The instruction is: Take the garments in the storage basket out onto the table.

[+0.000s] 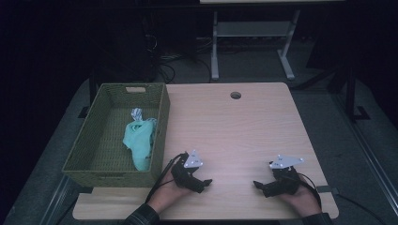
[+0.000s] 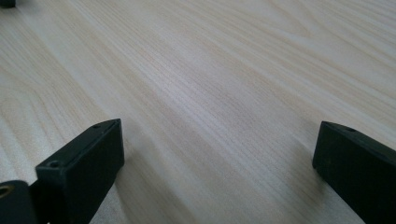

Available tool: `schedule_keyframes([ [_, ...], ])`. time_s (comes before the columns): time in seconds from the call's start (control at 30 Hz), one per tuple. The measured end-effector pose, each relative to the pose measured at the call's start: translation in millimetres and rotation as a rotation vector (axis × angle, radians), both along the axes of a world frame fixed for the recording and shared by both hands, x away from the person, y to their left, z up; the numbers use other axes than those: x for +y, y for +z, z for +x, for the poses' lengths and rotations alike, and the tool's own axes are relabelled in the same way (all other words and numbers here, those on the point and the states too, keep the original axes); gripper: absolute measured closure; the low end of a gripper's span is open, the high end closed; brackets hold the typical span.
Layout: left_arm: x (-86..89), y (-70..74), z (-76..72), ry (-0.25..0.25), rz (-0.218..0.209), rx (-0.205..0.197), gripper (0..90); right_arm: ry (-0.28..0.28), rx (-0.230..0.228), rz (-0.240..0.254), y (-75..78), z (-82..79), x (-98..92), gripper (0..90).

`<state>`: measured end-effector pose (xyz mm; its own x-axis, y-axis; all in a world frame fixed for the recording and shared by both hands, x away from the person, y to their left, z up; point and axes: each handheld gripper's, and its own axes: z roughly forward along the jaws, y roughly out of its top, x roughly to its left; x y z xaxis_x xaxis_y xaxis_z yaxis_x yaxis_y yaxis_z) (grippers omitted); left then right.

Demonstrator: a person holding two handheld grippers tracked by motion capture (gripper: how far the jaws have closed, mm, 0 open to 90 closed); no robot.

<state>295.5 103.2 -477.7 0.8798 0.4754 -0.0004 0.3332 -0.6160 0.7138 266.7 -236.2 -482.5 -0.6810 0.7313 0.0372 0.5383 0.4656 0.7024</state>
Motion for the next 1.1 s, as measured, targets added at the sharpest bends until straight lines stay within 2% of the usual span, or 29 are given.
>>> schedule_keyframes([
  [0.27,-1.8,-0.2,0.0,0.024,-0.004,-0.001,12.2,0.005,0.000,0.000,0.0,0.3,-0.3,1.7],
  [0.63,-1.0,4.9,2.0,0.015,0.046,0.020,12.8,0.007,-0.003,0.003,-0.3,1.1,0.2,1.7],
  [0.7,-0.7,5.9,2.4,0.014,0.052,0.011,12.9,0.007,-0.003,0.003,-0.3,1.1,0.2,1.7],
  [0.97,2.4,10.9,4.6,0.027,0.020,0.014,12.9,0.008,0.000,0.003,-0.2,2.1,0.7,1.7],
  [1.1,2.2,13.0,3.6,0.025,0.020,0.017,12.9,0.007,0.002,0.004,-0.1,2.1,0.9,1.7],
])
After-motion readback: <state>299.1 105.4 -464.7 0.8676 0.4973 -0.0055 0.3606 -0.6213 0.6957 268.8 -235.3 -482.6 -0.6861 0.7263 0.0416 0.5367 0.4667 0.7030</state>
